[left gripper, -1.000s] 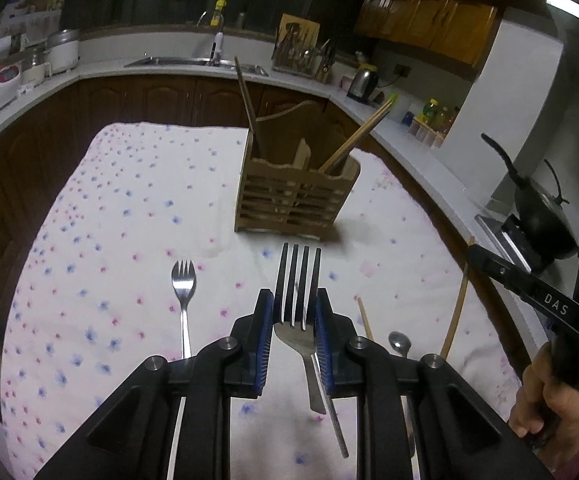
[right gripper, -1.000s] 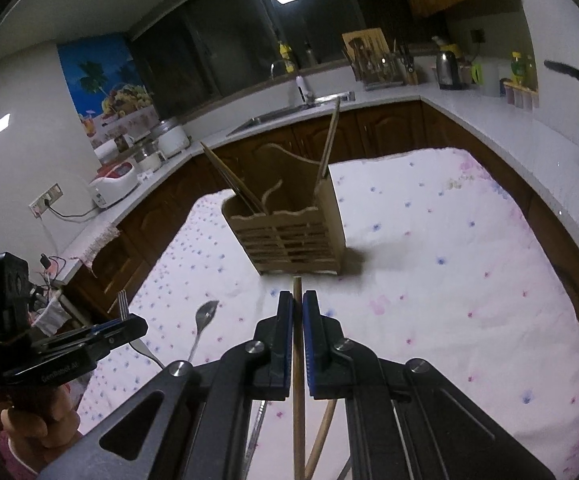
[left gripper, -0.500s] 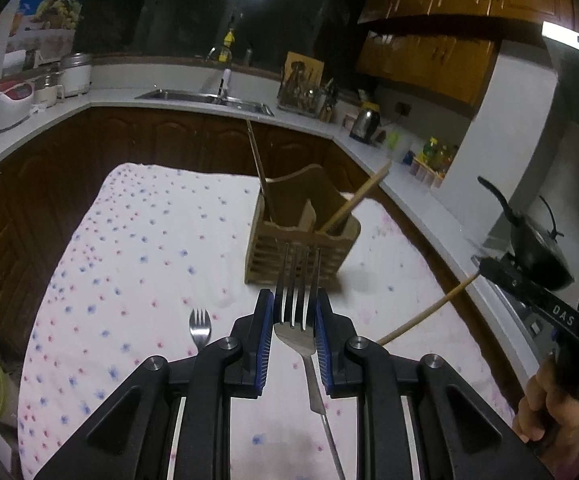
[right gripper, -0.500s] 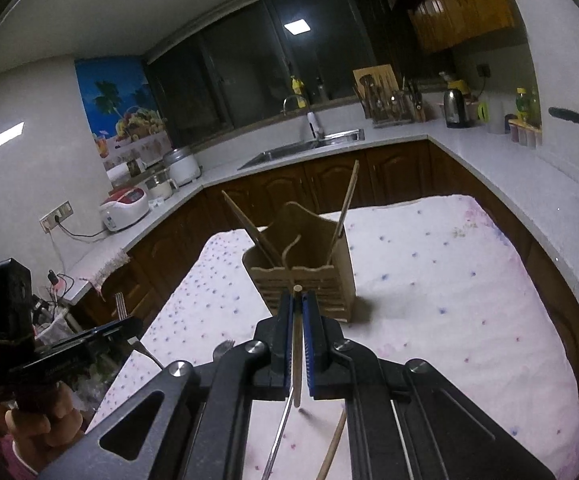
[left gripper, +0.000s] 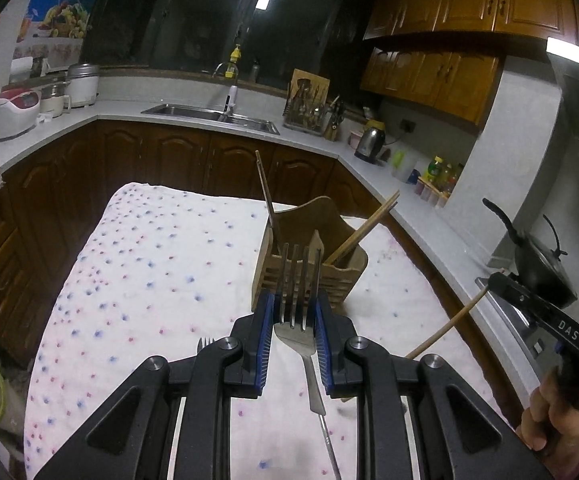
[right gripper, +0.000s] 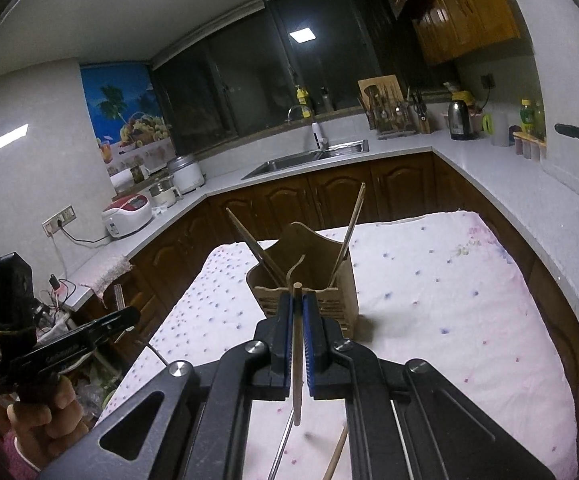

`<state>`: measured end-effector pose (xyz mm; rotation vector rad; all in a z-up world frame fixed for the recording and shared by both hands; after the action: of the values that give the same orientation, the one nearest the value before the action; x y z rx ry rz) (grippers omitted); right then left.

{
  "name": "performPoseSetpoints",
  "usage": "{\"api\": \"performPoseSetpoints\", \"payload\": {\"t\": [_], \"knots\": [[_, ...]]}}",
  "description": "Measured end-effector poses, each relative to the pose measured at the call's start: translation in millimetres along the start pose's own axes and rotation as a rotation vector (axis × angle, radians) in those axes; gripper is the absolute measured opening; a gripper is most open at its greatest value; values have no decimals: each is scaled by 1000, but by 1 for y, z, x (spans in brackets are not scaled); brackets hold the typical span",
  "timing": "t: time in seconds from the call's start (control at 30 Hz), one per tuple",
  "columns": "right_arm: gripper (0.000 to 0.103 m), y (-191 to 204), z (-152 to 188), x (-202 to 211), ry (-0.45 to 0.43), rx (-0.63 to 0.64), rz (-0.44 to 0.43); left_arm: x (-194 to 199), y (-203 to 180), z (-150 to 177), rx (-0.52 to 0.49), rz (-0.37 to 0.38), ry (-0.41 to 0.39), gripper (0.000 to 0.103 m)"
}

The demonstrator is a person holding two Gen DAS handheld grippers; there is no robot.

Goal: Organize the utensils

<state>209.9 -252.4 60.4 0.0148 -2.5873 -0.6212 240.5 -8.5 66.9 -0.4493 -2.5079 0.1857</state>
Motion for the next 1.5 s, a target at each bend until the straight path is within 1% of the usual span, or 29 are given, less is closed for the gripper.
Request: {"api": "performPoseSetpoints", "payload": {"t": [0.23,0.37,0.53,0.67,0.73,0.83,0.87,0.9,0.93,1.17,1.33,1.4,1.5], "knots": [[5,-3,-18,-1,-27,-3,1,-10,4,-14,10,2,-19,18],[5,-2,-33,-1,-52,9,2,-14,8,-28,18,3,-49,18],[5,1,-61,-3,-99,26,4,-24,13,-46,11,-8,-84,18],[5,5,-83,-4,-141,42,4,-35,20,-66,1,-25,-130,17],[5,7,-96,-8,-157,50,2,-44,24,-75,3,-27,-140,17],[5,10,-113,-15,-175,64,4,-57,28,-84,2,-32,-147,15],[5,10,-117,-17,-179,66,4,-62,28,-87,0,-30,-147,12],[5,10,-122,-21,-182,67,2,-65,29,-89,-3,-27,-148,7],[5,11,-126,-23,-185,69,-1,-70,29,-91,-8,-26,-146,6],[5,13,-143,-36,-208,80,-6,-97,30,-99,-24,-30,-141,5],[5,13,-151,-50,-223,90,4,-115,32,-109,-15,-28,-160,5],[5,12,-152,-57,-225,98,10,-123,33,-112,-16,-37,-181,5],[5,11,-152,-67,-223,104,15,-138,32,-114,-39,-72,-224,5]]}}
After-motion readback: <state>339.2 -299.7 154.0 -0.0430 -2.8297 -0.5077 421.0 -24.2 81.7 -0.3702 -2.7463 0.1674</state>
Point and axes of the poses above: each gripper's, at about its wrist camera, not at the fingertips, and x roughly against the way its jaws point, y to its left, z to its underside, the point moved 9 cm from there along -x, roughly the way its jaws point, and after that the axes turned 5 degrees about -x, right-handed, at the moved point
